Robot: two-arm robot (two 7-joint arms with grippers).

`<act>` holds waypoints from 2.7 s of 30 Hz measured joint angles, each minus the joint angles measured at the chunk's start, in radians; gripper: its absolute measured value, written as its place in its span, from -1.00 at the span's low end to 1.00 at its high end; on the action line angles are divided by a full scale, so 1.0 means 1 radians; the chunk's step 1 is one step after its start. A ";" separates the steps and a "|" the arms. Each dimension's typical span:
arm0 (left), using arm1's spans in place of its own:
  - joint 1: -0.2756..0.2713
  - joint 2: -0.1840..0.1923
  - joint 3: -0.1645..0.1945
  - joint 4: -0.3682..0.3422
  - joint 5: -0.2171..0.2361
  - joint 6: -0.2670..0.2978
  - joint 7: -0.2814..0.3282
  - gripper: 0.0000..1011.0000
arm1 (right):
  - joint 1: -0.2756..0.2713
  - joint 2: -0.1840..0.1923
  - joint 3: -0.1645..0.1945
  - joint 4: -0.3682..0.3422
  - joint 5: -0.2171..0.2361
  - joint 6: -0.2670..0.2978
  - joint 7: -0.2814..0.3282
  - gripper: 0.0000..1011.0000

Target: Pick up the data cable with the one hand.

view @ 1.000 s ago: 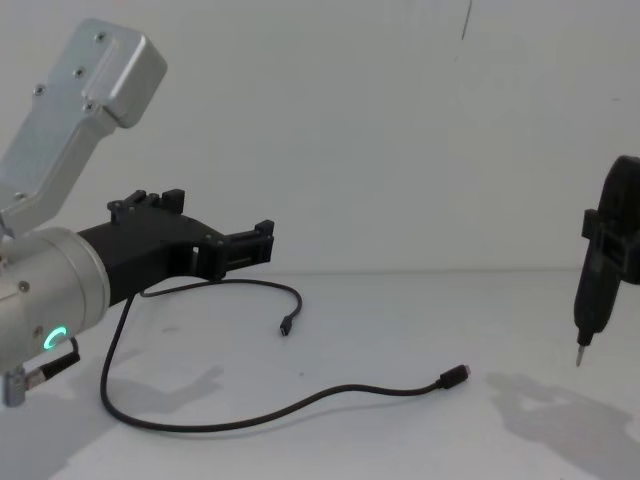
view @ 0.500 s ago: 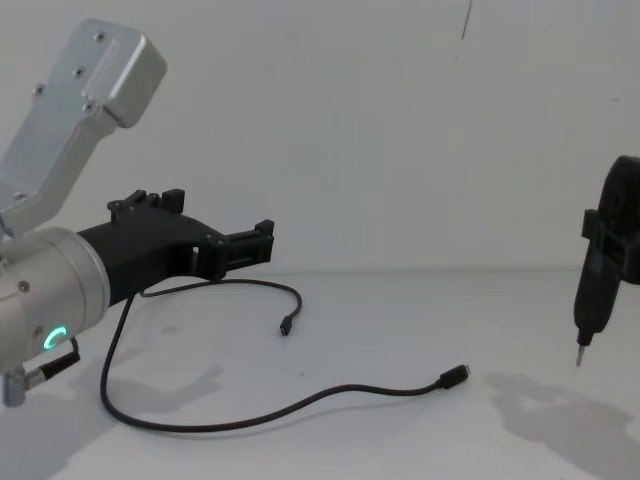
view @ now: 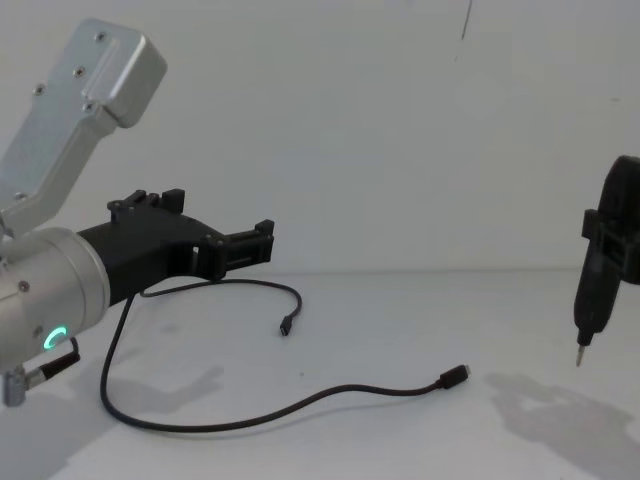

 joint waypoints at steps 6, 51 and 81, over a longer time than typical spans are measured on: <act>-0.001 0.000 0.000 0.001 0.000 0.000 -0.001 0.98 | 0.000 0.000 0.000 0.000 0.000 0.000 0.000 -0.48; -0.378 0.061 0.118 0.325 -0.156 0.102 -0.693 0.98 | 0.000 0.000 0.000 0.000 0.000 0.000 0.000 -0.48; -0.628 0.058 0.341 0.518 -0.099 0.315 -1.017 0.98 | 0.000 0.000 0.000 0.000 0.000 0.000 0.000 -0.48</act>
